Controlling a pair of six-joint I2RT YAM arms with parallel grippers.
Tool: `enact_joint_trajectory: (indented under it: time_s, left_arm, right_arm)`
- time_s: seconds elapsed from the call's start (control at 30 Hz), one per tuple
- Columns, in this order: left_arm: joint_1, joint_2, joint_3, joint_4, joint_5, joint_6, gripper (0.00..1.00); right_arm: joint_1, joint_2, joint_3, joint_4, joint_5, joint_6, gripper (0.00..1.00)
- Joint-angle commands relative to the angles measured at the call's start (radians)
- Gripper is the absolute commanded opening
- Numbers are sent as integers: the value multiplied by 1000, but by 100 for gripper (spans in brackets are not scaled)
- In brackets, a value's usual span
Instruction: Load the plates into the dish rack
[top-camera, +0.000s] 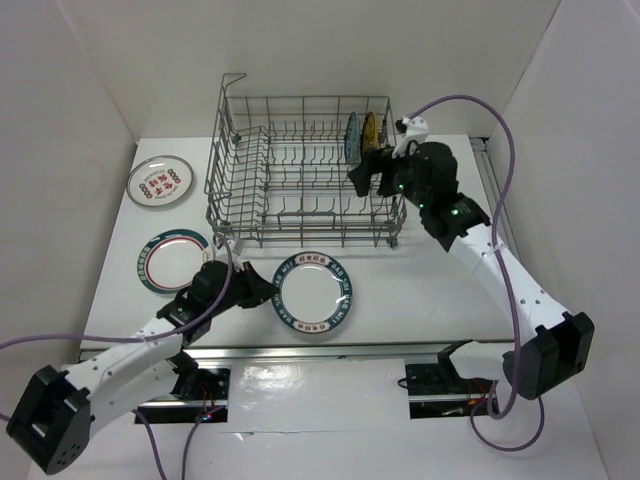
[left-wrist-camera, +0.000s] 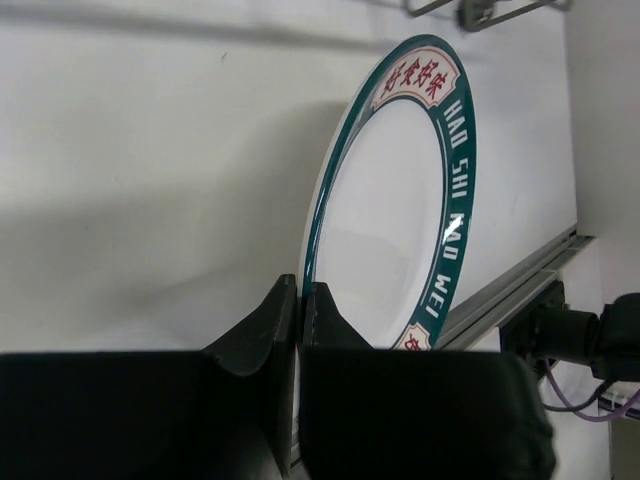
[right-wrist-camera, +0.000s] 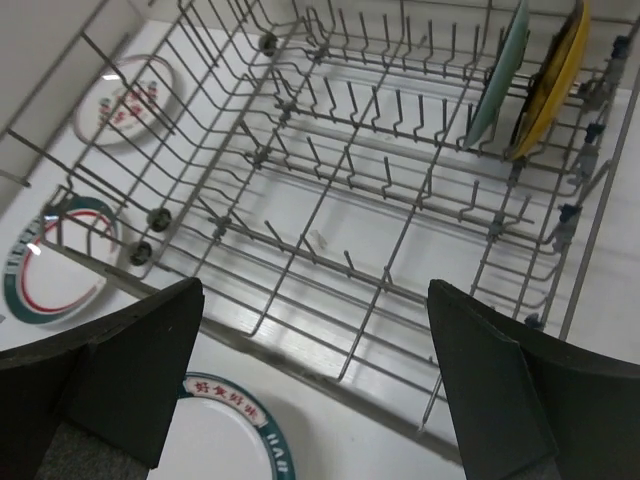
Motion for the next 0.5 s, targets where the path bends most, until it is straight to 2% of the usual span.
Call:
enact_joint_trajectory:
  time_s: [0.0, 0.1, 0.17, 0.3, 0.47]
  left_arm:
    - [-8, -103, 113, -101, 11, 72, 0]
    - [-8, -178, 202, -165, 22, 108, 0]
    - [-8, -200, 274, -213, 22, 118, 0]
    - [-8, -199, 410, -256, 22, 158, 0]
    - [-8, -131, 513, -247, 20, 195, 0]
  right_arm:
    - [-144, 11, 21, 169, -353, 58, 100]
    - [-256, 11, -74, 313, -623, 134, 100]
    - [-266, 0, -141, 417, -773, 145, 100]
    - [-252, -26, -183, 438, -918, 120, 100]
    - [-230, -47, -218, 432, -971, 106, 100]
